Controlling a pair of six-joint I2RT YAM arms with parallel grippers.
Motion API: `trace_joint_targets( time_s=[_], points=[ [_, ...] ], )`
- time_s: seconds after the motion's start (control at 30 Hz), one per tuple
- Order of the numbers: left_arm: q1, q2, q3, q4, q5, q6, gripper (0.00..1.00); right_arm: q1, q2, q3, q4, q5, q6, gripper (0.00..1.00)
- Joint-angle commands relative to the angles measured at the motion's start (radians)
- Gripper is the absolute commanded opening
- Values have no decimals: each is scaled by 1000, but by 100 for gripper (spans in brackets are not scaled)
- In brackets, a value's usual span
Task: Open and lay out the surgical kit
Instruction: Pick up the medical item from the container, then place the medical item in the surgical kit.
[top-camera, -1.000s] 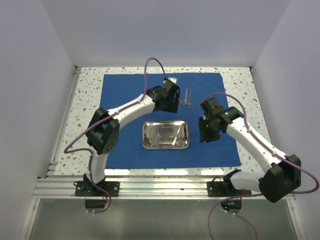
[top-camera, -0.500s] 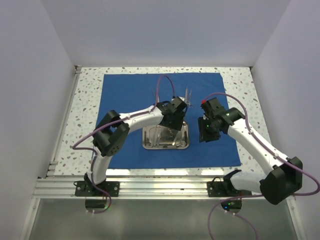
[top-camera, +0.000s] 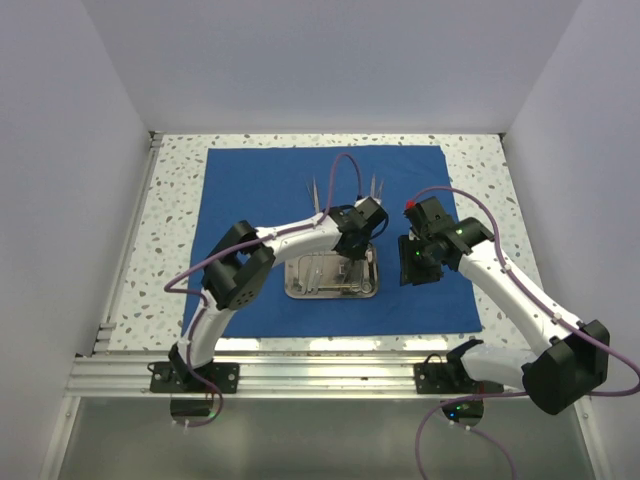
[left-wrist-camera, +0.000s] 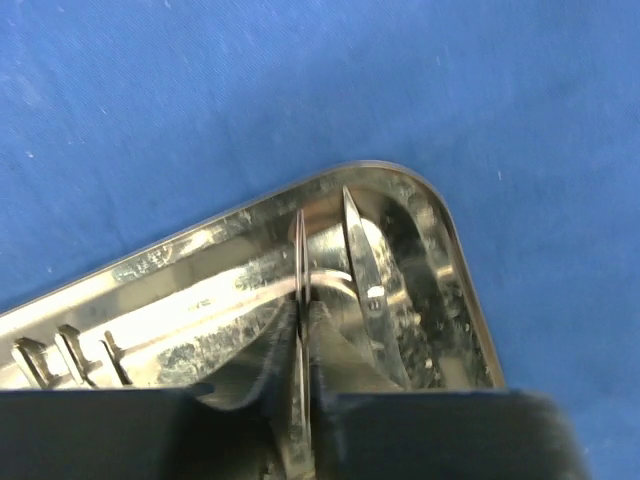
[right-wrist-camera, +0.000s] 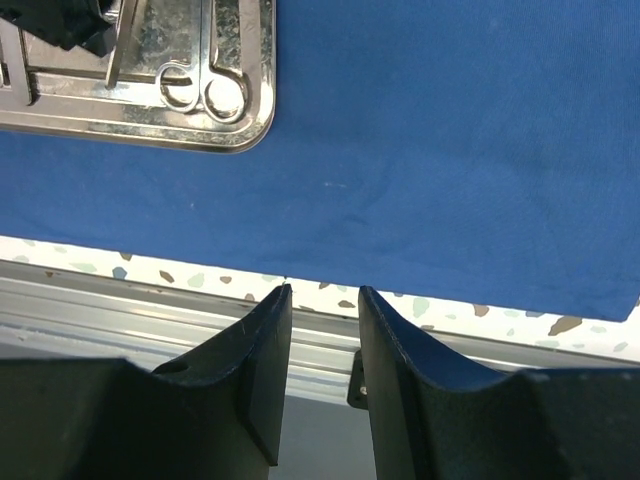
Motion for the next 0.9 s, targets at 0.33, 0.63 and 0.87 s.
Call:
trace_joint_targets(
  time_s=[0.33, 0.63, 0.87],
  points=[
    [92, -102, 161, -159, -104, 62, 0, 3, 186, 78, 218, -165, 49, 40],
    [358, 99, 602, -211, -78, 142, 0, 4, 529, 339, 241, -162, 42, 40],
    [473, 258, 647, -41, 11, 131, 38, 12, 722, 503, 177, -120, 29, 39]
  ],
)
